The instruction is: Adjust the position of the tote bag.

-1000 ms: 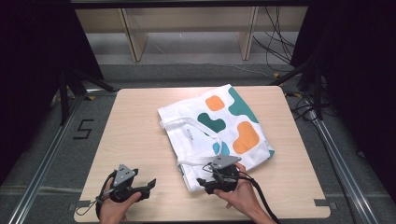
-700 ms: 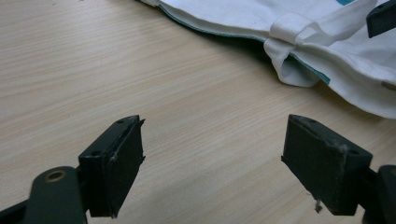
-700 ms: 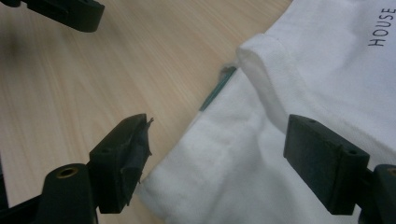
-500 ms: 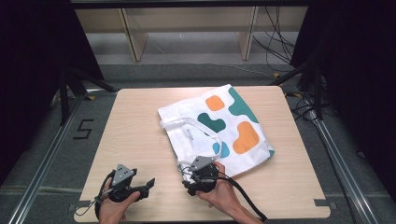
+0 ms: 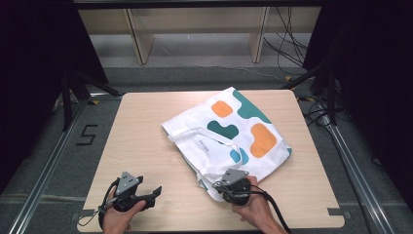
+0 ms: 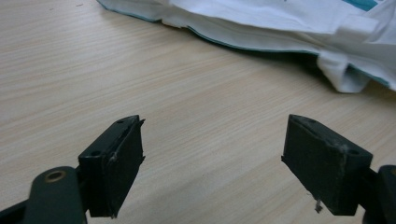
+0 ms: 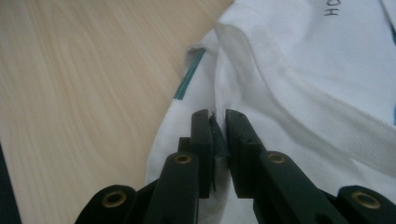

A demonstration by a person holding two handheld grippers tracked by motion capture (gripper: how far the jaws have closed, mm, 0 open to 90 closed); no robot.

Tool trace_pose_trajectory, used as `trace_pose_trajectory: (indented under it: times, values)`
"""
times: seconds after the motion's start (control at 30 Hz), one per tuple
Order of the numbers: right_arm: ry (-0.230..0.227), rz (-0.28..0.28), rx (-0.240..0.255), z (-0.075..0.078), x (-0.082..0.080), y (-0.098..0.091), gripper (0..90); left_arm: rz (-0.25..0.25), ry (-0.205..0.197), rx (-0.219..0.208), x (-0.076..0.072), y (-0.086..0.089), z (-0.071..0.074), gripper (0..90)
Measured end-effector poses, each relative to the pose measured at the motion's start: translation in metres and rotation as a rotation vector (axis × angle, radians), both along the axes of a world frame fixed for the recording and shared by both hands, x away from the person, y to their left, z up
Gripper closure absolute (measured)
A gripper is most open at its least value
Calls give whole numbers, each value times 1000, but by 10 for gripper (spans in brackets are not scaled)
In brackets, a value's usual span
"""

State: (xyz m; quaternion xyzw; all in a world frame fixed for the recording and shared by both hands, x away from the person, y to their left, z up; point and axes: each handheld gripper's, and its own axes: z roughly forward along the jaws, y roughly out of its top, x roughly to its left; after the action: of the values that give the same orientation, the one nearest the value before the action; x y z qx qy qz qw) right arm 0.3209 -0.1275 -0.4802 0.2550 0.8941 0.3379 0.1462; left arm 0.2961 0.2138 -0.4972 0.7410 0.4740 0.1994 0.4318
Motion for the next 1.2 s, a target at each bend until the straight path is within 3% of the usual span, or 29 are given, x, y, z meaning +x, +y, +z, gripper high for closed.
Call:
trace_pose_trajectory:
  times: [0.1, 0.2, 0.33, 0.43, 0.5, 0.57, 0.6, 0.7, 0.73, 0.77, 0.8, 0.93, 1.03, 1.1, 1.13, 1.2]
  values:
    - [-20, -1, -21, 3, -11, -32, 841, -8, -11, 13, 1, 0, 0, 189]
    - [-12, -13, -8, 10, -17, -53, 847, 9, -5, 15, 1, -1, 0, 189]
    - [-51, -9, 7, 14, -21, -77, 853, -4, -14, 39, 2, -1, 0, 188]
    - [-49, -52, 18, 16, -26, -95, 865, -7, -24, 34, 7, -4, 0, 185]
    - [-71, -65, 11, 17, -31, -109, 870, -7, -39, 51, 15, -7, 2, 186]
    - [-70, -68, 16, 18, -33, -113, 871, -15, -66, 51, 28, -12, 1, 189]
    - [-79, -72, 17, 18, -33, -117, 871, -25, -72, 80, 34, -14, 0, 193]
    - [-79, -105, 30, 20, -35, -129, 871, -33, -50, 111, 51, -24, -7, 196]
    - [-84, -119, 39, 20, -35, -136, 871, -32, -59, 136, 60, -29, -10, 200]
    - [-81, -127, 48, 21, -36, -138, 871, -32, -59, 136, 60, -29, -10, 202]
    - [-81, -127, 48, 21, -36, -138, 871, -42, -39, 171, 64, -31, -11, 202]
    - [-84, -131, 57, 21, -35, -143, 871, -36, -77, 190, 82, -42, -17, 213]
    - [-88, -125, 53, 20, -35, -143, 871, -59, -101, 212, 91, -48, -18, 302]
    - [-89, -123, 49, 20, -34, -143, 871, -89, -111, 247, 99, -56, -21, 329]
    - [-83, -131, 51, 19, -35, -143, 870, -127, -111, 305, 103, -56, -21, 381]
    - [-89, -128, 52, 19, -34, -143, 870, -139, -110, 315, 109, -60, -25, 429]
